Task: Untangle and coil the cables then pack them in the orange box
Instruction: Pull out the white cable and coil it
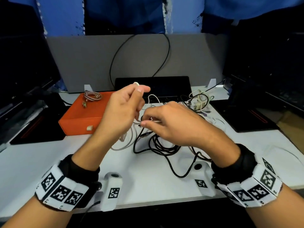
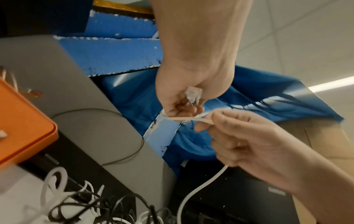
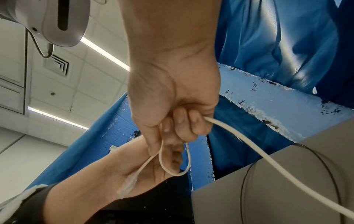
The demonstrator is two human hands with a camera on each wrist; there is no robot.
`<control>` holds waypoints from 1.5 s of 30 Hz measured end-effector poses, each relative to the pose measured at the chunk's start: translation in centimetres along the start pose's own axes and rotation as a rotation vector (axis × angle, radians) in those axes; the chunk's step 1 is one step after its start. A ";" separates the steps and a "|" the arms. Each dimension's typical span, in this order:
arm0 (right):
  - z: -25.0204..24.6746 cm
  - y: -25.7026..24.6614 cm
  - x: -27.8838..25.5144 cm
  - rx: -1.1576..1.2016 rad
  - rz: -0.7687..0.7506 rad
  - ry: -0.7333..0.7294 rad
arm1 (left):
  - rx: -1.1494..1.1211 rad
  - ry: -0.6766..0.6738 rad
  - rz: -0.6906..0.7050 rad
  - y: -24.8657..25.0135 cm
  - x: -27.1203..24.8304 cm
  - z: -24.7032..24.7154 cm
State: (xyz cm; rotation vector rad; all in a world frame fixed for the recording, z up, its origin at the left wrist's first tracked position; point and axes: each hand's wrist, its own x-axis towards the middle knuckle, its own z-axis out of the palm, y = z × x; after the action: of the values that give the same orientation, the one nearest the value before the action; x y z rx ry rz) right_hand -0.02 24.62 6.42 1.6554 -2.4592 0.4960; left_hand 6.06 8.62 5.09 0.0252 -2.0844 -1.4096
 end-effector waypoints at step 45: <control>-0.8 -0.4 -0.7 0.129 -0.016 -0.160 | 0.159 -0.501 -0.003 0.8 0.3 -3.9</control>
State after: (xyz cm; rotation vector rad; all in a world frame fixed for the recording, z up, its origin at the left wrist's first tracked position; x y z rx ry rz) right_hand 0.51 25.34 7.04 1.8298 -2.5734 0.5517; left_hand 7.99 5.64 6.81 -0.2885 -2.5985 -1.3471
